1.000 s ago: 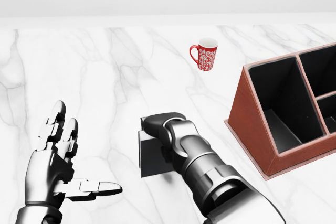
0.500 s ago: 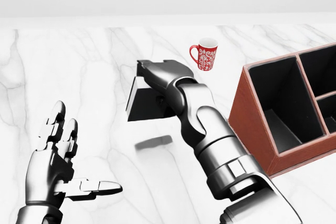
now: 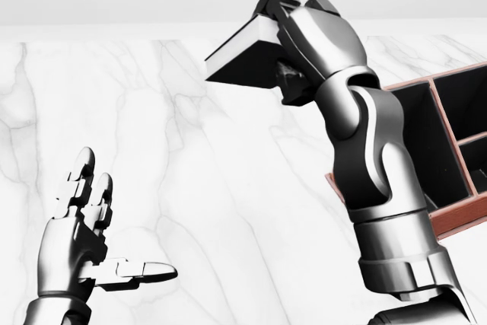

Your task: Pick up the book and place it in the left compartment of the caddy.

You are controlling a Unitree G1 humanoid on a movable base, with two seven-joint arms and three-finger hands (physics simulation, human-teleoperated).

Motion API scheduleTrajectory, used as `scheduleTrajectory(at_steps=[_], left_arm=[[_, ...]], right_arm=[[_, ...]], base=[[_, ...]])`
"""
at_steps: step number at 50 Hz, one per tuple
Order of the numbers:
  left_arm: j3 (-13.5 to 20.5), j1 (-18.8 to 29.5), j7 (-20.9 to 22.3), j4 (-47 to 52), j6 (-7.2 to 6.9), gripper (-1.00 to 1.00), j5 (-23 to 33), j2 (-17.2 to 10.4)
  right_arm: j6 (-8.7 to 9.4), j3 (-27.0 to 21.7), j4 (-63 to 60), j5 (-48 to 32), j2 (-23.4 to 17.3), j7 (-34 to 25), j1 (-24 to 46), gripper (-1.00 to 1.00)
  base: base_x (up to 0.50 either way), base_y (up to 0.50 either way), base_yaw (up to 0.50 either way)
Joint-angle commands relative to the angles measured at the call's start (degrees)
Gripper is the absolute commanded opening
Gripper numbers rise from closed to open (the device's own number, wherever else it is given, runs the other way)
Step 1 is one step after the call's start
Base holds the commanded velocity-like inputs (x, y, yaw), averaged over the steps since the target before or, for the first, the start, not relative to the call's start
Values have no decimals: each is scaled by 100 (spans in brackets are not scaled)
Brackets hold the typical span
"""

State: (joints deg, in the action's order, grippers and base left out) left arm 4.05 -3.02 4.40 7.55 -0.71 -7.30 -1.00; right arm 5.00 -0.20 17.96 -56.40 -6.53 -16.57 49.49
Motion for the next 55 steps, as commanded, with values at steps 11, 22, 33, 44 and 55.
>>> scheduleTrajectory(at_steps=[11,22,33,44,55], left_arm=[[7,45,-12,-107,1,100,3,-10],[-9,4,9,-56,-27,100,12,-5],[-16,12,10,-95,-5,100,26,-4],[9,37,-27,-144,19,100,23,-6],[10,56,-40,-159,5,100,23,-10]], right_arm=[[0,-893,-2617,1746,-1088,631,-1018,-100],[0,-1516,-2950,2779,-1380,1372,-1642,-100],[0,-1852,-3129,3368,-1423,1957,-2237,-100],[0,-2042,-2884,3793,-1371,2411,-2619,-100],[0,-2209,-2589,4104,-1367,2709,-2917,-100]], base=[[0,0,0],[0,0,0],[0,0,0],[0,0,0],[0,0,0]])
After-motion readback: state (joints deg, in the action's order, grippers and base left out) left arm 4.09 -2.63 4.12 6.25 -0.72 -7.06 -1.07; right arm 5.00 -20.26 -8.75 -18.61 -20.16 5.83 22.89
